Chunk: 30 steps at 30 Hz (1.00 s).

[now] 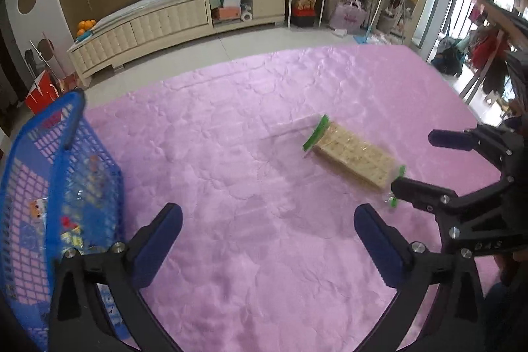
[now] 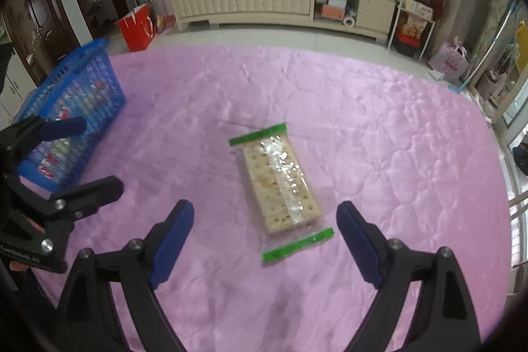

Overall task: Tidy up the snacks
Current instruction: 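Move the right gripper to the clear cracker pack and grasp it, then carry the cracker pack over the basket and open the right gripper to drop it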

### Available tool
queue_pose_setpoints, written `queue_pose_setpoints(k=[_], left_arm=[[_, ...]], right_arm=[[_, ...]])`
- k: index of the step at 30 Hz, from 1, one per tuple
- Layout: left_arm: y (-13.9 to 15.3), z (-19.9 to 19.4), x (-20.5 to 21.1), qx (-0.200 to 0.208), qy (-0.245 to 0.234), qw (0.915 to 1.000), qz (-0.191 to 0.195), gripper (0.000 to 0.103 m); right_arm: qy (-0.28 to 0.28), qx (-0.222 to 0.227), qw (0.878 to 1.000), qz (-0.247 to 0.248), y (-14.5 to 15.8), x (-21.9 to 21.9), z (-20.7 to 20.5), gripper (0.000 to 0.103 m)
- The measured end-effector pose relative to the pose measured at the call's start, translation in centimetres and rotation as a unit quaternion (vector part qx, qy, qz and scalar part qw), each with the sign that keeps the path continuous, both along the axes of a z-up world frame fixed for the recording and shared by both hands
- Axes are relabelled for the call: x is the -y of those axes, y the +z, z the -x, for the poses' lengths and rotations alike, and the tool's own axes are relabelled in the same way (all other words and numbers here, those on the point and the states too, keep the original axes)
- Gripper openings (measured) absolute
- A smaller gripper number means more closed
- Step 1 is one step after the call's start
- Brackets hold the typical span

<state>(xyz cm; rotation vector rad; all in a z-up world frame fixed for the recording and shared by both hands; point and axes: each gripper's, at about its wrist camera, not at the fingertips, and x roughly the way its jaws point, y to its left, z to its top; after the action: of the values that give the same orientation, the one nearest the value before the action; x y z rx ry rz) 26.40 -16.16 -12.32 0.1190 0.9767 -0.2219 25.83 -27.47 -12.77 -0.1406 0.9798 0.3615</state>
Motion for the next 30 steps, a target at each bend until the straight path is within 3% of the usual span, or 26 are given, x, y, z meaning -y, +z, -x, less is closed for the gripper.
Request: queue_pose_setpoints(k=[7,13,14,17,23,30], left_arm=[[-2.8,-2.2,-0.5,-0.022,0.007,0.9997,-0.010,0.103],[-4.3,-3.4,-1.0,-0.038,0.014,0.9991,-0.010,0.103],[-4.2,-3.3,-1.1,-0.038,0.016,0.9991,-0.011,0.103],[-4.0,-3.4,-1.1,-0.032,0.019,0.9993,-0.008,0.103],[-2.5,-2.0,-0.6,-0.019,0.011,0.9998,0.002,0.103],[3.4,2.3,0.0,0.039,0.003,0.9992,0.004,0.103]], right_arm=[[0.011,-0.048,0.999,-0.001,-3.8,0.1,-3.4,0.091],[0.028,-0.054,0.998,0.005,-5.1,-0.4,-4.3,0.091],[0.028,-0.051,0.998,0.004,-5.2,-0.4,-4.2,0.088],[0.026,-0.029,0.999,0.034,-5.1,-0.5,-3.6,0.064],[0.019,-0.016,0.999,0.021,-2.6,0.2,-1.1,0.062],[0.012,0.033,0.999,0.013,3.9,-0.1,3.6,0.063]])
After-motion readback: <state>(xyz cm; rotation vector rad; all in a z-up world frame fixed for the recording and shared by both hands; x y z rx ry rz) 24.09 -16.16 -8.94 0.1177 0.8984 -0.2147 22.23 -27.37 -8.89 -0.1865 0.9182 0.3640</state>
